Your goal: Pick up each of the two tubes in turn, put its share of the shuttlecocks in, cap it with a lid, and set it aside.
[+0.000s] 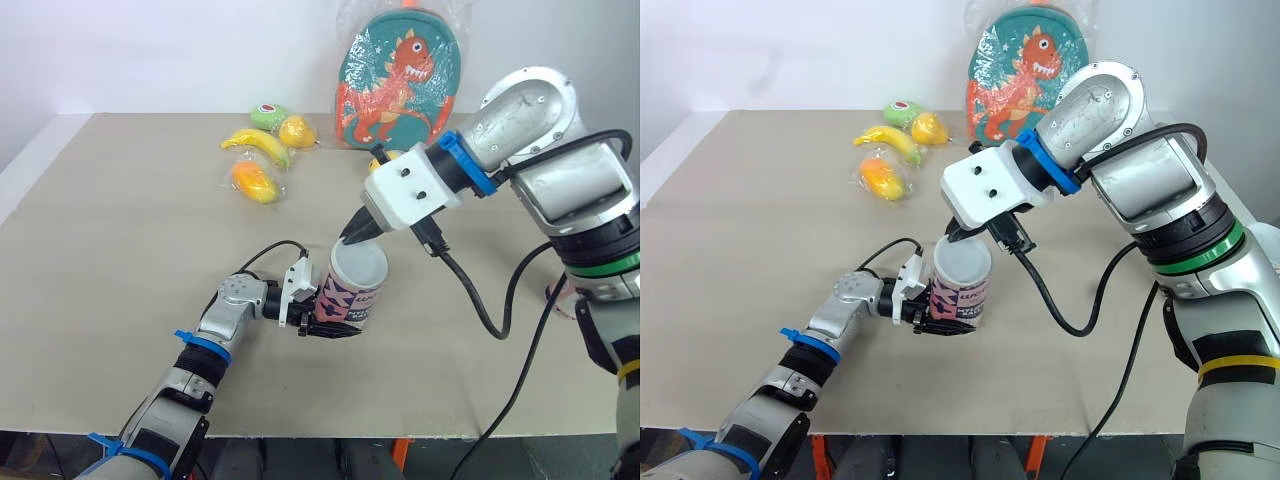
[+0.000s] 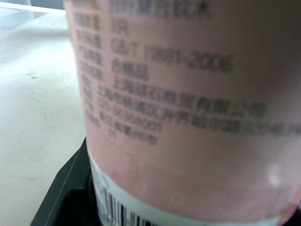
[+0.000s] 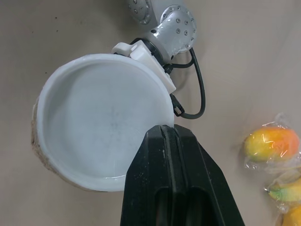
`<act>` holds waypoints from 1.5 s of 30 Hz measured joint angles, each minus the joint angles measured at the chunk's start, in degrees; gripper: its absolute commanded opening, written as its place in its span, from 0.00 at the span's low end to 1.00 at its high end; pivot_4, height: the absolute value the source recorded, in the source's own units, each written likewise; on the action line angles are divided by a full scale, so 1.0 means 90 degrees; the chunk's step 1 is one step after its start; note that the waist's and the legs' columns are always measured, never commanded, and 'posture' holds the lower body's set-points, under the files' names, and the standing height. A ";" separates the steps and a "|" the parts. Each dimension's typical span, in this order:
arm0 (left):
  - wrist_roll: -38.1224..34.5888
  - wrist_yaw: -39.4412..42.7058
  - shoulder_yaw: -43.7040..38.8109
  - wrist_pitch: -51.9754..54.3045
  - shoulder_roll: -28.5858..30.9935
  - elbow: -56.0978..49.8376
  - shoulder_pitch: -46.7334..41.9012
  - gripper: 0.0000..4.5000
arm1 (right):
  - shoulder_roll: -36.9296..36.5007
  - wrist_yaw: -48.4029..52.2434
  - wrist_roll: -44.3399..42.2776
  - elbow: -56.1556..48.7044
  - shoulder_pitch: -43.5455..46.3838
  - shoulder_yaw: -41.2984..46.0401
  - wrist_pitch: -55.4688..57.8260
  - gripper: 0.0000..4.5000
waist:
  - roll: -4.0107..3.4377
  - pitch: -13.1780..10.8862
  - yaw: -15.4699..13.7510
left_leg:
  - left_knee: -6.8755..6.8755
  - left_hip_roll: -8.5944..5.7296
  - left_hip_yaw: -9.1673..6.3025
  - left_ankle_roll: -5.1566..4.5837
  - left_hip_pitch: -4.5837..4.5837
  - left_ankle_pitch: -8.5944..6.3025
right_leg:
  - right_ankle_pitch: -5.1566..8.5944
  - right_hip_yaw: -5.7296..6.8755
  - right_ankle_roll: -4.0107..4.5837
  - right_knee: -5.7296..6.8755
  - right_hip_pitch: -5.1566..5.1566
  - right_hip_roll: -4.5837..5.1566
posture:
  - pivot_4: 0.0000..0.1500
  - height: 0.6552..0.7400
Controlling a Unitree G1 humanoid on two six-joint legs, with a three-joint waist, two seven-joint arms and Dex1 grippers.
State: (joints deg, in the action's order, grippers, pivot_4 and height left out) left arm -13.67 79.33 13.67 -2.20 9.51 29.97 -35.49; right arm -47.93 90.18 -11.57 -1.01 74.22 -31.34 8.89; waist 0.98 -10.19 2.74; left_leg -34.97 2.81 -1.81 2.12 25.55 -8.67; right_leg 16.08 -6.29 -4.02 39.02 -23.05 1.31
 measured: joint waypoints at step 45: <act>-0.0118 -0.0019 -0.0109 0.0097 0.0052 -0.0018 0.0096 0.60 | 0.0136 0.0006 -0.0579 0.0010 -0.0527 0.1301 0.1250 0.03 | -0.0002 0.0007 0.0001 | 0.0003 0.0005 -0.0003 0.0001 -0.0029 -0.0001 | 0.0008 0.0005 0.0010 0.0005 0.0027 -0.0005 | 1.00 0.94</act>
State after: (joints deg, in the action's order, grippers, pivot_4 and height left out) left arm -14.73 79.15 12.69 -1.32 9.97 29.80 -34.63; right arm -46.71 90.24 -16.78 -0.92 69.47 -19.63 20.14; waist 0.96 -10.13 2.74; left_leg -34.94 2.86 -1.83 2.13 25.29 -8.68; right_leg 16.15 -6.25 -3.93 39.06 -22.80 1.26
